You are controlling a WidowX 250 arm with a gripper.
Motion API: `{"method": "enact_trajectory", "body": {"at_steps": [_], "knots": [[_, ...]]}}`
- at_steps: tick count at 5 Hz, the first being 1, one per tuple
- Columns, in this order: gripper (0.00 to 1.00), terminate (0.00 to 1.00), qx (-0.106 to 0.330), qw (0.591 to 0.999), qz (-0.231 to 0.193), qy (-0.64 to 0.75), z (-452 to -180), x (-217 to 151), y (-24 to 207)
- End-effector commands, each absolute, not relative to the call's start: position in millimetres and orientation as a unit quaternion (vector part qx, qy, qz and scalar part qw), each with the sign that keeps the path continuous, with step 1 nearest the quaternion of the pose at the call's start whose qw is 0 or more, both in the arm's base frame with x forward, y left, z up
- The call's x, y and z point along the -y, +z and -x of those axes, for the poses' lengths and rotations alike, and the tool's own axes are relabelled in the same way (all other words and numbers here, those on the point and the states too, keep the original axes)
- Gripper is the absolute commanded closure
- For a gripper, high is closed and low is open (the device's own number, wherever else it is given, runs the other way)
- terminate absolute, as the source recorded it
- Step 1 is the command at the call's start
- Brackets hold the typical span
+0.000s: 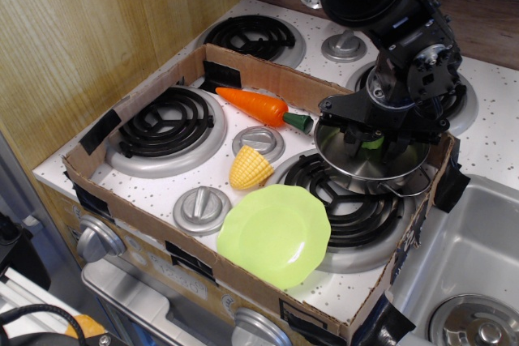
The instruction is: Take broccoli out of pan
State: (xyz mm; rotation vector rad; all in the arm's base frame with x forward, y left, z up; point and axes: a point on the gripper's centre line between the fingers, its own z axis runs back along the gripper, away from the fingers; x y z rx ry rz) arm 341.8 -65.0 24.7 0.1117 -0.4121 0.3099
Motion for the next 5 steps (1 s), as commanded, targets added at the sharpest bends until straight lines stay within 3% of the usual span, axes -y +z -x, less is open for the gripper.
{"method": "enact_trajectory", "body": {"at_steps": [1,3,5], "knots": [[1.00,0.00,0.229,0.955,-0.033,0.185,-354,69,73],[1.00,0.00,0.215,0.952,-0.065,0.210,-350,58,118],[1.00,0.00,0.201,0.947,-0.084,0.234,-325,2,142]]}}
